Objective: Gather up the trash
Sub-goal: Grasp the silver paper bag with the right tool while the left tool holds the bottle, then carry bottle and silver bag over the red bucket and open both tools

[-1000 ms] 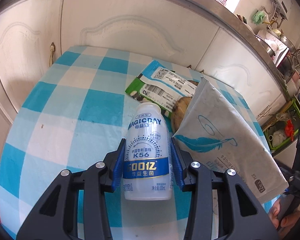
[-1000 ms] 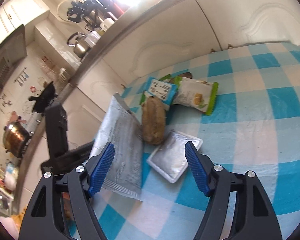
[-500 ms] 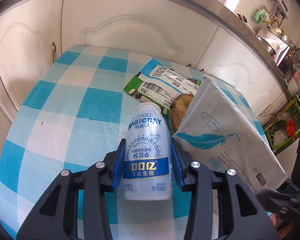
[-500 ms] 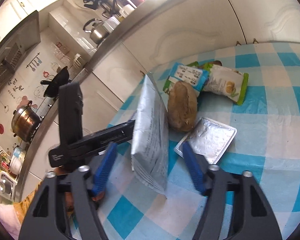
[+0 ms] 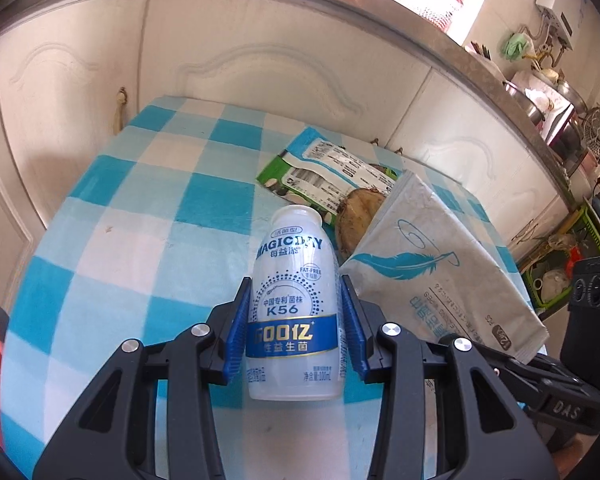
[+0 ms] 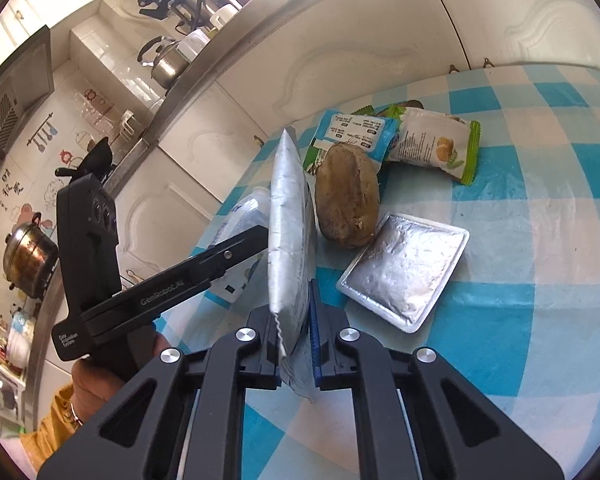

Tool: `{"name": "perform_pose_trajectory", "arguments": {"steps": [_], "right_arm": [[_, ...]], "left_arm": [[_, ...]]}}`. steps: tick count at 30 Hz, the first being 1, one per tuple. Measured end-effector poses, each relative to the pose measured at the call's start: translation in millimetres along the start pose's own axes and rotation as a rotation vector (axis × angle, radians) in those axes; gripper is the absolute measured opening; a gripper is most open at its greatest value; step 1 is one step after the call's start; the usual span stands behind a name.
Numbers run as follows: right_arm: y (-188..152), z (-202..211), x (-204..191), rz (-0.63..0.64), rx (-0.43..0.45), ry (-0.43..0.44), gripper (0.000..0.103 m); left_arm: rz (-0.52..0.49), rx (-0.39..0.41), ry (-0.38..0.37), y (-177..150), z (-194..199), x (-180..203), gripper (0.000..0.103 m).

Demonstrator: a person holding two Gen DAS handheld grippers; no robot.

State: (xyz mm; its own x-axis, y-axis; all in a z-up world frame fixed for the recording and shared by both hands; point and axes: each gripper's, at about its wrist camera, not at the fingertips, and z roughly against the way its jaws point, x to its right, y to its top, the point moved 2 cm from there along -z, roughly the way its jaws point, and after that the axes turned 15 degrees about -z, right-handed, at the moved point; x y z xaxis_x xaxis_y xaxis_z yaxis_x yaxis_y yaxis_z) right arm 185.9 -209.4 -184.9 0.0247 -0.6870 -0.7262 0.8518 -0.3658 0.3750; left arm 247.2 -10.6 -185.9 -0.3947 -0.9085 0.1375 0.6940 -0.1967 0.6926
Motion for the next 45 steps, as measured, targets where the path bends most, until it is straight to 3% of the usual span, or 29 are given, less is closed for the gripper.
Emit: {"name": "perform_pose_trajectory", "arguments": {"steps": [10,19,29,36,41,44,45], "right_arm": [[-14,0,-27,-0.050,-0.063,0.121,0.010],[-44,-19,-82,0.015,-0.153,0.157,0.010],[-88,-67,-157,0.141,-0.312,0.159,0.010],[-122,-122,-219,0.227,-0.470,0.150,0.011],[-136,-158,-243,0.272,-0.528,0.099,0.011],[-143,-173,-247,0.283,-0.538,0.063,0.016],[-144,-179,-246,0.281,-0.534,0.040,0.033]], "left_arm": [[0.075,0.055,0.047,-34,66,-34,0.043],[0.136,0.100,0.194,-80,148,-87,0.043],[0.323,0.065,0.340,-160,209,-173,0.043],[0.424,0.040,0.369,-196,218,-212,0.044],[0.456,0.020,0.371,-210,210,-227,0.043],[0.469,-0.006,0.369,-214,201,-234,0.047],[0.473,-0.016,0.368,-217,198,-236,0.058]]}}
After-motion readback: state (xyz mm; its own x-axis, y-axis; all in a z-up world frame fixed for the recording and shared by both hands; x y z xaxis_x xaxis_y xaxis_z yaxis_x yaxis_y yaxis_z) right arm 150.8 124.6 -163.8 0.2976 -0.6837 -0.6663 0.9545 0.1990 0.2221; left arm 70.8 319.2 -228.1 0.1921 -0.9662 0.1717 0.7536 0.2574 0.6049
